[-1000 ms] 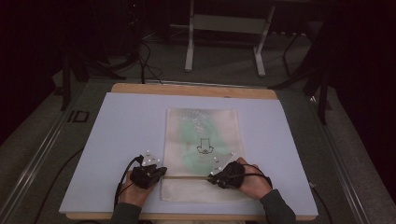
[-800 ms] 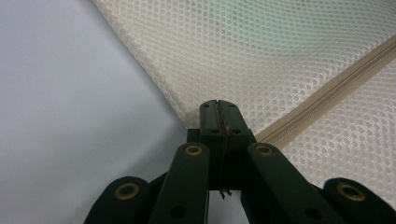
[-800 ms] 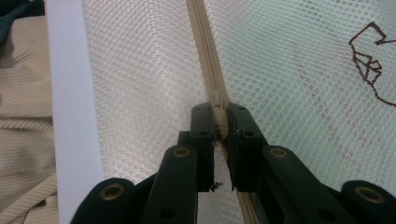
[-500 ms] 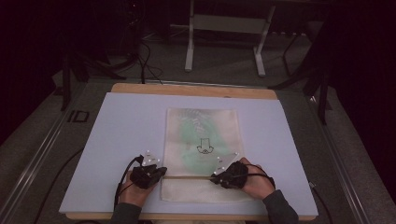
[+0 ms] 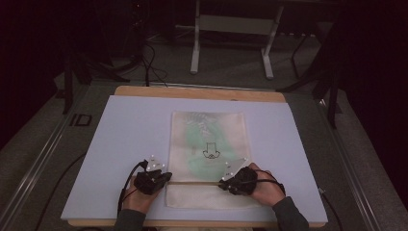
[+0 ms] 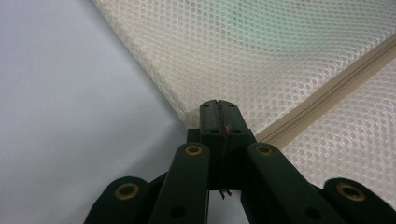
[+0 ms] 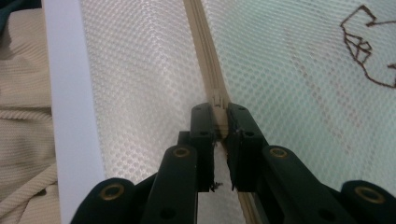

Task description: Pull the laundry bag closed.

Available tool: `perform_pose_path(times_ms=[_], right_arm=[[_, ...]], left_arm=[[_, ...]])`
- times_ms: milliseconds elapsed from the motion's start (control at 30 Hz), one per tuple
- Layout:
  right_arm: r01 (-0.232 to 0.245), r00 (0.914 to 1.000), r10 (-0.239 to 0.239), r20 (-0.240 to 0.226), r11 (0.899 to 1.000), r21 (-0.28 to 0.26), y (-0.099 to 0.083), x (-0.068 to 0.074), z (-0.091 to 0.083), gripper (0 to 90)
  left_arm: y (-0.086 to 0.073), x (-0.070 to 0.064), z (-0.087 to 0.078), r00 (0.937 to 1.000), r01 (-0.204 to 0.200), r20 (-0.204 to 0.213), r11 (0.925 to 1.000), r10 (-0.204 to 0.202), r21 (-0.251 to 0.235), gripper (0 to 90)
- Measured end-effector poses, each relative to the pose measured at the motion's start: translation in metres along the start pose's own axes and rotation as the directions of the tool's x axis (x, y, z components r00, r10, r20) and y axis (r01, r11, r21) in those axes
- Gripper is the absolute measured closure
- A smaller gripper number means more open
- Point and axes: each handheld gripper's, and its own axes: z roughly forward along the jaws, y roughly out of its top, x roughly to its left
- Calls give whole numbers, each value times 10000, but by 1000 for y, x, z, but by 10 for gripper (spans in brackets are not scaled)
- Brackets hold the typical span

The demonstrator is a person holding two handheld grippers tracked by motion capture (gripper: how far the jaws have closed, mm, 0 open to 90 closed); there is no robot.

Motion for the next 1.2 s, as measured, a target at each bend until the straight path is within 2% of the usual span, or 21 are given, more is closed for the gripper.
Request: perform_pose_path(times_ms=[533,700,933,1200], right_arm=[[-176,9998,175,84,9998,115,-11,-2,-4,823],[-340,9994,340,60,9994,-47,-15,-3,-8,823],[-400,9991,399,110,9992,70,-19,-3,-8,823],[-649,9978,650,109,9979,-80,-27,-4,-13,823]], left_arm=[[0,0,0,10000,-8,-14,10000,8,6,895],[0,0,0,10000,-21,-7,10000,21,17,895],[0,0,0,10000,12,-6,10000,-12,10,894],[0,0,0,10000,11,-5,10000,-11,10,894]])
